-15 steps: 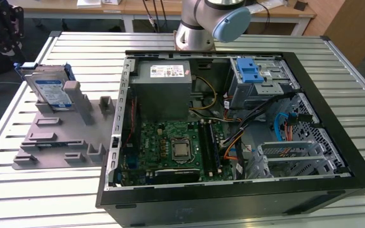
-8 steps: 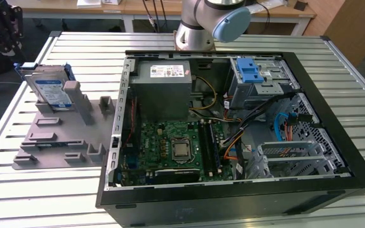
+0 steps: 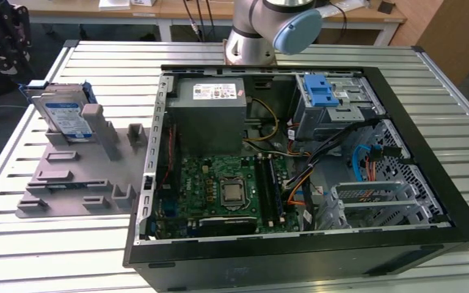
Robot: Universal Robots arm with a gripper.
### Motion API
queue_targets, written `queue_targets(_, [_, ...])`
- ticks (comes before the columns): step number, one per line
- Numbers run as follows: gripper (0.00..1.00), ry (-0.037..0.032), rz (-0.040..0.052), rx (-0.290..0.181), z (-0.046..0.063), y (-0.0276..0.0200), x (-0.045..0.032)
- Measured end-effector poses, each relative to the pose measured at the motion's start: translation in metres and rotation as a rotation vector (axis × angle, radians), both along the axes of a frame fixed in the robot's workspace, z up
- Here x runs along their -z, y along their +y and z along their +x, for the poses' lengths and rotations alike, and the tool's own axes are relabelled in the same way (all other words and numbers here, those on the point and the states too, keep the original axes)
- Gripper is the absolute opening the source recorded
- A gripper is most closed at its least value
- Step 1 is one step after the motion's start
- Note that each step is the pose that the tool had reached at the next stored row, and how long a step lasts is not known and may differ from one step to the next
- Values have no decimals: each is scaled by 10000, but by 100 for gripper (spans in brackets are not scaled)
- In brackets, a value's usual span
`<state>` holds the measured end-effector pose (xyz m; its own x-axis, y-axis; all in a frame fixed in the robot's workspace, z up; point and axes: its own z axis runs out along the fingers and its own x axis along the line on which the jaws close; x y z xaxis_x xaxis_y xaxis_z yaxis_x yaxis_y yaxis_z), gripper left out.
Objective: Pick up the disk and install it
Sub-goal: 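Pick up the disk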
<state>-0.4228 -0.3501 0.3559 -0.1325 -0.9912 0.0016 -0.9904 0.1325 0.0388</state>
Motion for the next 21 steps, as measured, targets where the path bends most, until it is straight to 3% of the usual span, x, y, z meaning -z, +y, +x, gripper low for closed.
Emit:
queue_targets(1, [23, -15, -1, 0, -1, 0, 0])
queue_targets(3, [41, -158, 4, 1, -3, 1, 9])
queue_targets(4, [41, -220, 5, -1, -4, 0, 14])
queue_targets(7, [59, -356, 6, -7, -7, -1, 54])
queue_targets(13, [59, -383, 26, -20, -13, 2, 146])
queue_targets(21, [59, -384, 52, -84, -14, 13, 168])
